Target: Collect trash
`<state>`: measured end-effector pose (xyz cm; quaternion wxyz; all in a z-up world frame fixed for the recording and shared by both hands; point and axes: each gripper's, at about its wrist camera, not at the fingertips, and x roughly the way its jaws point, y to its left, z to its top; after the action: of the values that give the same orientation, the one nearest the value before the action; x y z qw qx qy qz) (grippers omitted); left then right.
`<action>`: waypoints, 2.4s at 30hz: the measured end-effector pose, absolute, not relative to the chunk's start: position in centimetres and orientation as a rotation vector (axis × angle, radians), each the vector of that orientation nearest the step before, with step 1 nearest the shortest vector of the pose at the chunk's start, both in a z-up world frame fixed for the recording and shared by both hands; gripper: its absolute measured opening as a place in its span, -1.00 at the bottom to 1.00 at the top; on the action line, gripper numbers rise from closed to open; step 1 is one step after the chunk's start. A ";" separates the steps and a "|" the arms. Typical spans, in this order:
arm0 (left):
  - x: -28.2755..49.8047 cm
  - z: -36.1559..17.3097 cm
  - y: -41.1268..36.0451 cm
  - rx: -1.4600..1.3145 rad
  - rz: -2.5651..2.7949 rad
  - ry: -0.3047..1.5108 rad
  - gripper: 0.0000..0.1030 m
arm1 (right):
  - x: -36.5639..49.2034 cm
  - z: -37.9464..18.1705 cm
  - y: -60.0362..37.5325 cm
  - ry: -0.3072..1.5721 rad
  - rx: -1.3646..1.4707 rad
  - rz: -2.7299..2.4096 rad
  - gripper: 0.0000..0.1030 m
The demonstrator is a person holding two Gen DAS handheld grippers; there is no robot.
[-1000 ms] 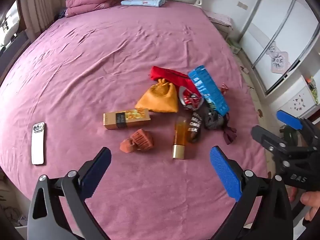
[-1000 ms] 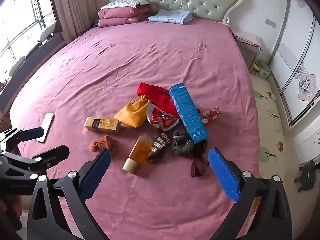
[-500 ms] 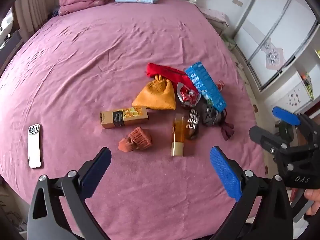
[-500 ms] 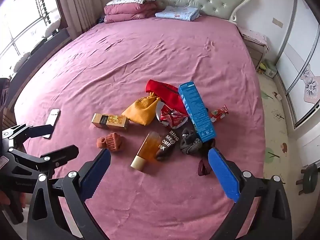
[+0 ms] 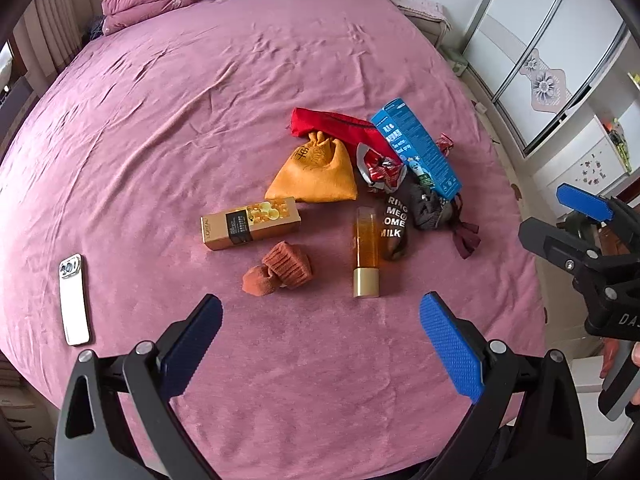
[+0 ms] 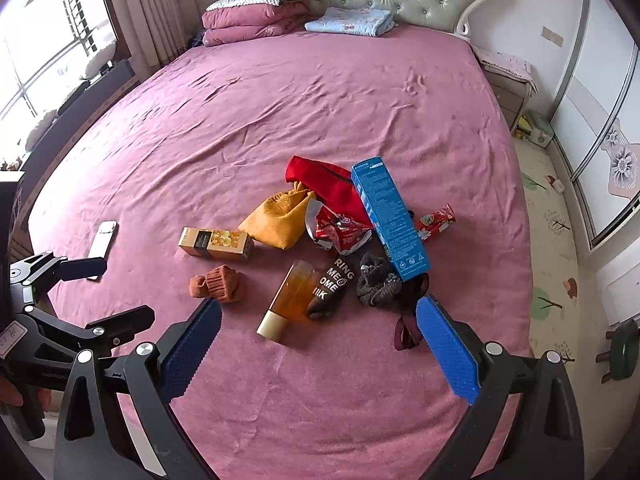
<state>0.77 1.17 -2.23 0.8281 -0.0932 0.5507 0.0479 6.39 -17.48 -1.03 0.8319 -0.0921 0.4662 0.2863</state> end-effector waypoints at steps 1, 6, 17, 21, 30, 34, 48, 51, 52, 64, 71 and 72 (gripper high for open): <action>0.8 -2.2 1.2 -0.196 0.100 1.166 0.91 | 6.4 -1.0 -17.4 0.987 -0.195 0.608 0.83; 1.0 -1.9 1.1 -0.198 0.096 1.156 0.91 | 6.5 -0.7 -17.1 0.981 -0.195 0.619 0.83; 1.8 -2.0 0.8 -0.199 0.071 1.174 0.91 | 6.7 -0.6 -17.1 0.987 -0.189 0.626 0.83; 1.8 -2.2 0.8 -0.196 0.068 1.182 0.91 | 6.6 -0.7 -17.1 0.989 -0.186 0.631 0.83; 1.7 -2.6 0.8 -0.196 0.061 1.196 0.91 | 6.5 -0.9 -17.0 0.996 -0.181 0.643 0.83; 1.6 -2.7 0.8 -0.201 0.060 1.198 0.91 | 6.5 -0.9 -16.9 1.000 -0.179 0.641 0.83; 1.7 -3.2 1.1 -0.194 0.060 1.203 0.92 | 6.6 -1.3 -16.6 1.009 -0.177 0.646 0.83; 1.8 -3.3 1.2 -0.191 0.061 1.208 0.92 | 6.7 -1.5 -16.6 1.017 -0.174 0.650 0.83; 1.8 -3.4 1.3 -0.192 0.061 1.212 0.91 | 6.6 -1.6 -16.5 1.019 -0.175 0.652 0.83; 2.3 -4.8 1.8 -0.195 0.060 1.243 0.92 | 6.9 -2.7 -15.5 1.055 -0.179 0.664 0.83; 2.6 -6.3 2.5 -0.203 0.055 1.271 0.92 | 7.3 -4.3 -14.6 1.096 -0.178 0.660 0.83; 2.7 -6.6 2.7 -0.204 0.054 1.276 0.92 | 7.4 -4.6 -14.5 1.102 -0.181 0.656 0.83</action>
<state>2.70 2.69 -6.65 0.7982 -0.0951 0.5943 0.0253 7.35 -14.48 -4.62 0.7976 -0.0841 0.5133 0.3055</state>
